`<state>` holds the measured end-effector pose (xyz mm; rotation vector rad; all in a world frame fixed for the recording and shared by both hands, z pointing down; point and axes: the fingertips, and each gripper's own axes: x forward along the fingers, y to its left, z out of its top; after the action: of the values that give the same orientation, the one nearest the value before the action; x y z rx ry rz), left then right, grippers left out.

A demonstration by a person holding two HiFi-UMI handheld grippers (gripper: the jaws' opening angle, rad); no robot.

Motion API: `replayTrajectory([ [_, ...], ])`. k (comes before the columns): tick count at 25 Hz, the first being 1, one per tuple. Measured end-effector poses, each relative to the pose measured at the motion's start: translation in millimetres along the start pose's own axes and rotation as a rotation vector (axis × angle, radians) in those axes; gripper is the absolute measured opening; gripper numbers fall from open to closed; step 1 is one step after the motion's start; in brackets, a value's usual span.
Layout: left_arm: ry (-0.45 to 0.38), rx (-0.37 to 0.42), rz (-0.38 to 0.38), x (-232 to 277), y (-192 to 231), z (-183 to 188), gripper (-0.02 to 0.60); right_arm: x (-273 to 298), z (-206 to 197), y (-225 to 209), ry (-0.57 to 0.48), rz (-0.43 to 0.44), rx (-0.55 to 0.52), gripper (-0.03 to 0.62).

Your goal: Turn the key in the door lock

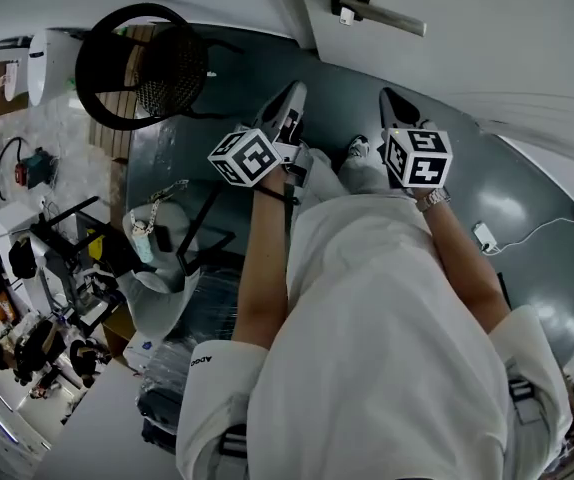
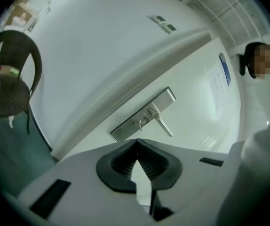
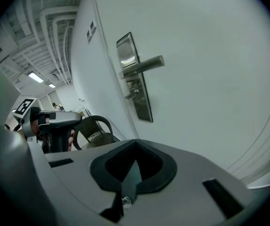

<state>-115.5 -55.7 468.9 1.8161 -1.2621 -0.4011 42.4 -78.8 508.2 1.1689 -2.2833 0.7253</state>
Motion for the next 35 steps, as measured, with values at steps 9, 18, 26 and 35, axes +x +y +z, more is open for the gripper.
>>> replayTrajectory([
  [9,-0.085,0.559,0.181,-69,-12,55,0.009,12,46,109,-0.069,0.168,-0.120,0.000],
  [18,-0.238,0.842,0.338,-177,-24,135,0.009,-1,91,264,-0.136,0.377,-0.200,0.000],
  [26,-0.342,0.853,0.484,-274,10,173,0.009,-12,118,397,-0.239,0.528,-0.310,0.000],
  [35,-0.414,0.794,0.583,-357,38,191,0.009,-16,98,491,-0.287,0.685,-0.392,0.000],
])
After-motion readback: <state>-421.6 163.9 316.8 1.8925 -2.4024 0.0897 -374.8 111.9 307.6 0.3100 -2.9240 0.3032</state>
